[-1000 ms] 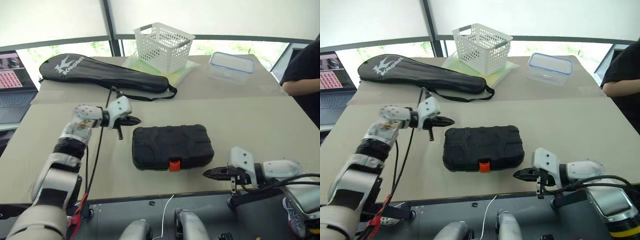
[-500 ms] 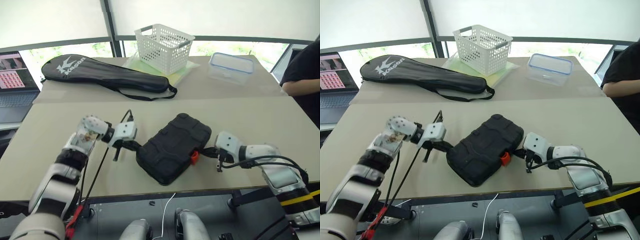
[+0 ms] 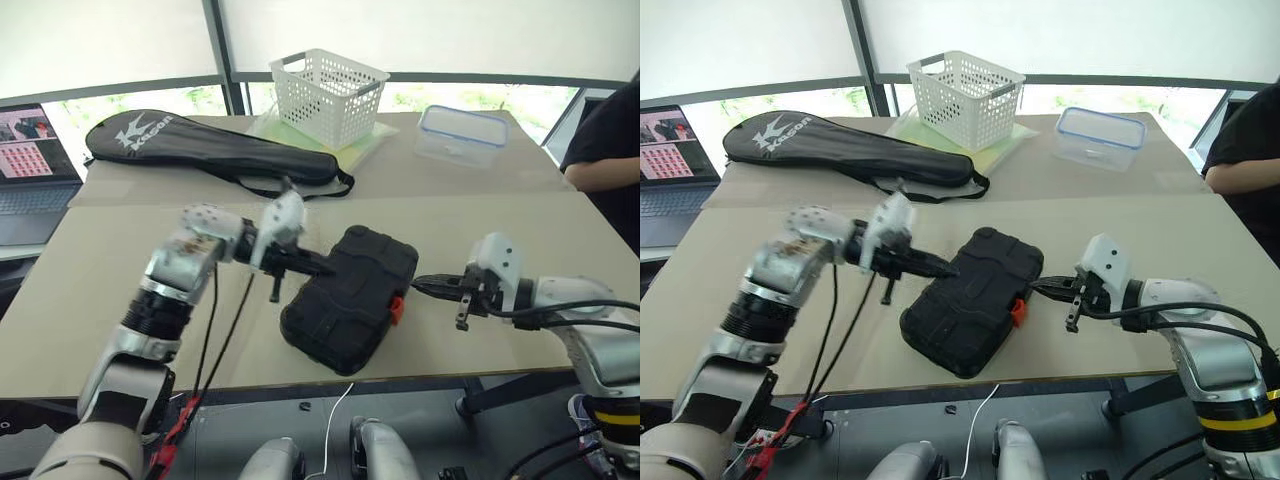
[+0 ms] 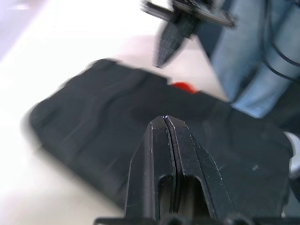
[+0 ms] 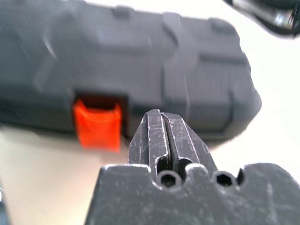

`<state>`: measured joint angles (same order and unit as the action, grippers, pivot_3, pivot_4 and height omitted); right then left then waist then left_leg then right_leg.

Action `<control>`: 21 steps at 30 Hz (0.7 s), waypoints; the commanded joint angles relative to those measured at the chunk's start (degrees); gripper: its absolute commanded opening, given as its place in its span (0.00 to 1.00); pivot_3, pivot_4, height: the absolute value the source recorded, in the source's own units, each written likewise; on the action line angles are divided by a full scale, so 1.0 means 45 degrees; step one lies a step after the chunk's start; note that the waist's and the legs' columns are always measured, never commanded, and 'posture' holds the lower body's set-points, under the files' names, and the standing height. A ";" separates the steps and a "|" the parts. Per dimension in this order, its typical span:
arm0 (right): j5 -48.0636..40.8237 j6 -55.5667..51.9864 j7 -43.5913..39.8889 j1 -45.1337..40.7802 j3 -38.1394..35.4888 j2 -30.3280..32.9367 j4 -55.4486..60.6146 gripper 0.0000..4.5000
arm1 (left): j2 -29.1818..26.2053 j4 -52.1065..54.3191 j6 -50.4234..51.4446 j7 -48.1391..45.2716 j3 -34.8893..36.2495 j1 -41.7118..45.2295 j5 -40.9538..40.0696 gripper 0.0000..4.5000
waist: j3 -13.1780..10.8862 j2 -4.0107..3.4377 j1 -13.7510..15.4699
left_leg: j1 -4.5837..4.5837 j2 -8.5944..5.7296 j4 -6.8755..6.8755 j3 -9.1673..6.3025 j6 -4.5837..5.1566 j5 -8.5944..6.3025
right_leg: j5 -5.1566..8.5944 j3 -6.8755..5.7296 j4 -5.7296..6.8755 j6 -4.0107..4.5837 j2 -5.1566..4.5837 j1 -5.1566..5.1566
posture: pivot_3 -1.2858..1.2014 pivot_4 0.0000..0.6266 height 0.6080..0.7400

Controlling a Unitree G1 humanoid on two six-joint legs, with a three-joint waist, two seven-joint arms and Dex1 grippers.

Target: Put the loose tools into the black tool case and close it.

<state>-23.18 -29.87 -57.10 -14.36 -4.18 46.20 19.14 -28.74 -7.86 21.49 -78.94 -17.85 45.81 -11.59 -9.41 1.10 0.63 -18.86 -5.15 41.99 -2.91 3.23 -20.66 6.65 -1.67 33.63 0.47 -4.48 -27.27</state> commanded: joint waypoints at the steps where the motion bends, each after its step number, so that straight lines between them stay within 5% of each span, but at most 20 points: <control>1: -0.0587 -0.0607 0.0225 0.0080 -0.0209 0.0048 0.0948 0.00 | 0.0020 -0.0782 -0.2054 0.0463 -0.1067 -0.0145 0.1551 0.01 | 0.0000 0.0001 -0.0003 | 0.0001 0.0000 -0.0001 0.0003 0.0000 0.0000 | 0.0000 0.0011 0.0002 0.0000 0.0007 0.0000 | 0.52 0.24 1.00; 11: -0.0019 -0.1047 0.0514 0.1701 0.0603 0.0580 0.1554 0.00 | 0.0242 -0.1244 -0.2616 0.0793 -0.1004 -0.0250 0.1705 0.01 | 0.0011 -0.0008 0.0054 | 0.0153 0.0014 -0.0035 -0.0004 0.0031 -0.0017 | 0.0002 0.0003 -0.0091 -0.0031 0.0023 0.0176 | 0.52 0.24 1.00; 17: -0.1976 -0.1607 0.0487 0.2779 -0.1951 0.0575 0.2282 0.00 | -0.0047 -0.1047 -0.2657 0.0661 -0.0789 -0.0439 0.1651 0.01 | 0.0017 -0.0005 0.0010 | 0.0164 0.0010 -0.0036 -0.0002 0.0037 -0.0021 | -0.0005 0.0005 -0.0109 -0.0048 0.0024 0.0188 | 0.52 0.24 1.00; 21: -0.1338 -0.1265 0.0348 0.3852 -0.1738 0.0980 0.2103 0.00 | -0.0002 -0.1049 -0.2724 0.0696 -0.0794 -0.0484 0.1664 0.01 | 0.0017 -0.0004 0.0025 | 0.0172 0.0023 -0.0045 -0.0005 0.0031 -0.0025 | -0.0005 0.0011 -0.0109 -0.0047 0.0018 0.0193 | 0.52 0.24 1.00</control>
<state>-30.35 -36.81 -55.04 1.87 -12.26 50.22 28.22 -28.14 -12.02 8.85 -75.57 -20.83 44.64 -4.96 -9.33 1.09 0.75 -18.07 -5.05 41.77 -2.93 3.37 -20.77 6.63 -1.62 33.14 0.26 -4.40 -26.40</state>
